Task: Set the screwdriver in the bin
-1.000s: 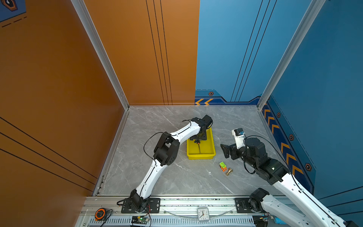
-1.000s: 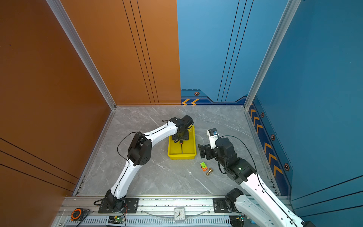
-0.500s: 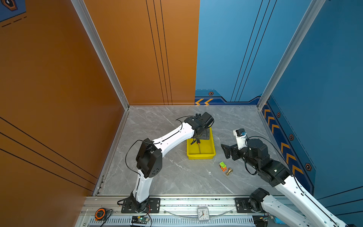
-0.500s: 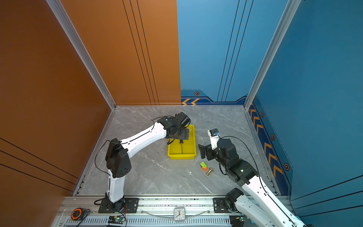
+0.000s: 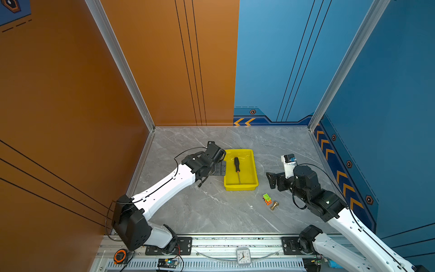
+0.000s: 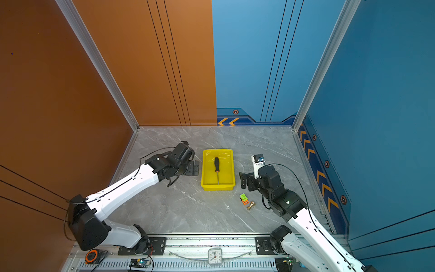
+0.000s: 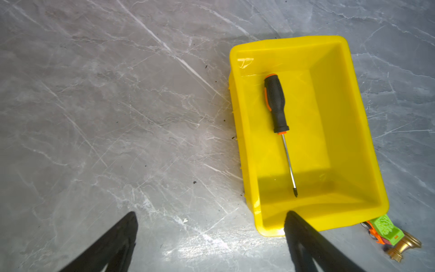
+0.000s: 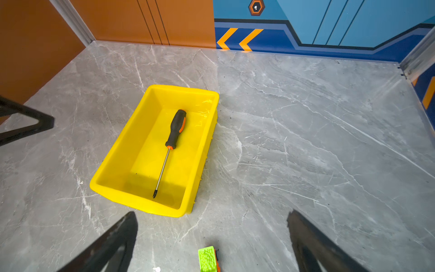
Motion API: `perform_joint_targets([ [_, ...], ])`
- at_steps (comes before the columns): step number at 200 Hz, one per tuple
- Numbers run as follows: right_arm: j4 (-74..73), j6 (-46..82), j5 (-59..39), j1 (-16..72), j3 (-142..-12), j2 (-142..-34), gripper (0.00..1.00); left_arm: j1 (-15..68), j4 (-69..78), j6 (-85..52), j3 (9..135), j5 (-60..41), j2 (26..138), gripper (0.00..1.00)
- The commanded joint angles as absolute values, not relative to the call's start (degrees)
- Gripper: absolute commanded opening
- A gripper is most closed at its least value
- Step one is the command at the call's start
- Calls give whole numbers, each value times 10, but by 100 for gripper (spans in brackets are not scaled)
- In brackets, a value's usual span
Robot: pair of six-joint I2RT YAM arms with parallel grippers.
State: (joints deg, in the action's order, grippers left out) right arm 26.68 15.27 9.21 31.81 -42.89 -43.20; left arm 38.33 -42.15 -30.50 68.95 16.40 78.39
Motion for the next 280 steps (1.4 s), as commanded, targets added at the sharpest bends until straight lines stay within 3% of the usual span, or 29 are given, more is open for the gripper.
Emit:
perform_joint_targets([
  [1,288,196,144,311,-425,-420,100,364,-399,-269,642,154,725,98],
  [44,290,211,173,299,-417,-414,100,288,-379,-253,524,165,596,98],
  [70,265,207,279,289,-384,-405,100,227,-342,-262,431,228,524,98],
  [87,182,192,355,276,-321,-386,100,184,-300,-249,381,244,492,98],
  [102,44,120,310,250,-245,-379,100,145,-264,-240,351,244,486,98],
  [124,-76,35,236,206,-185,-403,100,100,-232,-199,343,220,507,98],
  [141,-87,31,256,160,-180,-443,100,91,-186,-149,328,226,523,98],
  [160,-130,30,182,91,-162,-479,100,81,-114,-110,299,250,539,98],
  [187,-261,42,158,46,-127,-554,100,63,81,-53,231,224,574,98],
  [228,-257,34,119,42,-199,-677,100,49,285,-40,200,198,699,98],
  [280,-362,37,138,52,-192,-721,100,32,405,-17,234,168,803,98],
])
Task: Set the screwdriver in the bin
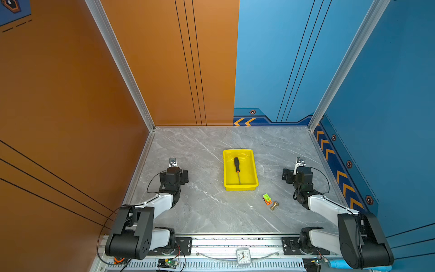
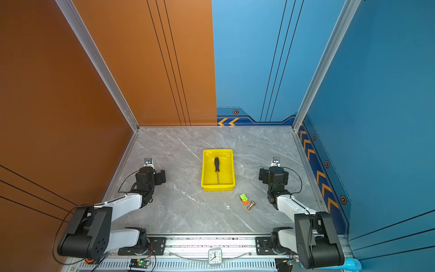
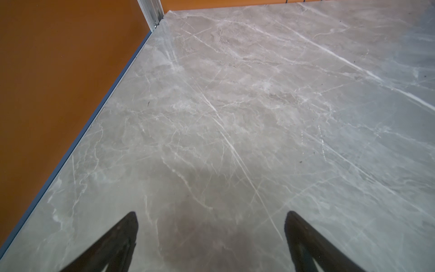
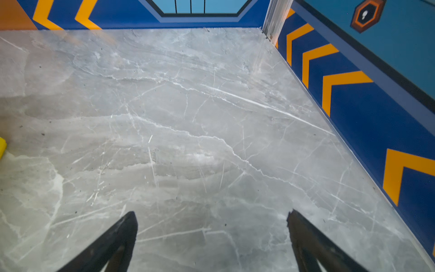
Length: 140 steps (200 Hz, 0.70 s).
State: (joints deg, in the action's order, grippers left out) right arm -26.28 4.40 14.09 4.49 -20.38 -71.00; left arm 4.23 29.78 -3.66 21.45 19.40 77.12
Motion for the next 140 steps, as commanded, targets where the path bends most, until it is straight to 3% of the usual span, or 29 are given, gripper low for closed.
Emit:
perform_joint_targets([
  [1,-368,36,138,52,-190,-722,100,31,406,-16,235,167,804,98],
  [36,-551,39,148,35,-164,-812,100,24,486,-14,230,150,874,98],
  [94,-657,52,200,38,-150,-894,100,24,535,-6,213,136,894,98],
  [114,-552,71,204,28,-186,-875,100,25,536,-5,212,137,893,98],
  [140,-546,58,215,40,-199,-884,100,25,536,-5,212,137,894,98],
])
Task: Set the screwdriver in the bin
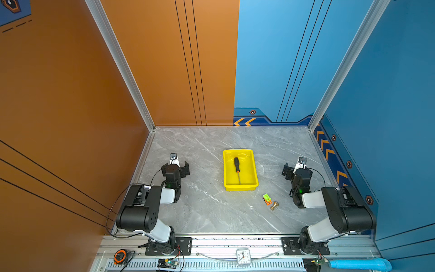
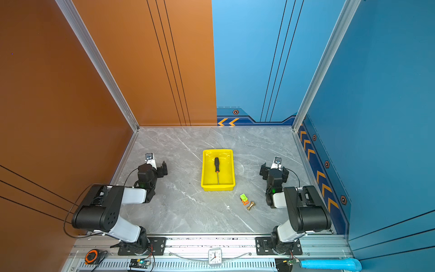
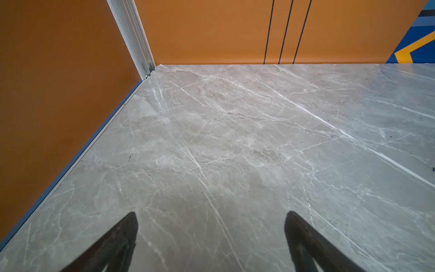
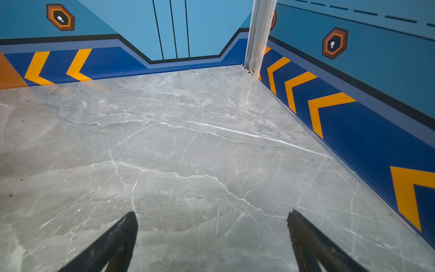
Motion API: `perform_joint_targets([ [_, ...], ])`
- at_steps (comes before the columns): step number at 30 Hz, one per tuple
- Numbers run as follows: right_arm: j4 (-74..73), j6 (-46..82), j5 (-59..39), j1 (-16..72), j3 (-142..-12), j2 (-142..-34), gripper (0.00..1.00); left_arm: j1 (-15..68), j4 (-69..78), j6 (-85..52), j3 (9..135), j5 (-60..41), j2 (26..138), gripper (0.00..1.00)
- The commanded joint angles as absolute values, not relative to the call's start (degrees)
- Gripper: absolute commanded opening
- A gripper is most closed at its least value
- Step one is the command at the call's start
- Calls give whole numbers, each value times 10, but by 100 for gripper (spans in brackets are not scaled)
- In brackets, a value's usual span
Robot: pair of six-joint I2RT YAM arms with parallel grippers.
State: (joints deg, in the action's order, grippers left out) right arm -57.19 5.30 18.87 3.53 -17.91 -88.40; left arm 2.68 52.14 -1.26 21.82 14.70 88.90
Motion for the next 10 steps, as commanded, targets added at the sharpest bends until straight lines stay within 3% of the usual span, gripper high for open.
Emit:
perform_joint_targets([
  [1,-546,58,215,40,-199,-884,100,25,536,-5,213,137,894,98],
  [10,-554,56,215,40,-198,-887,100,22,527,5,218,100,895,98],
])
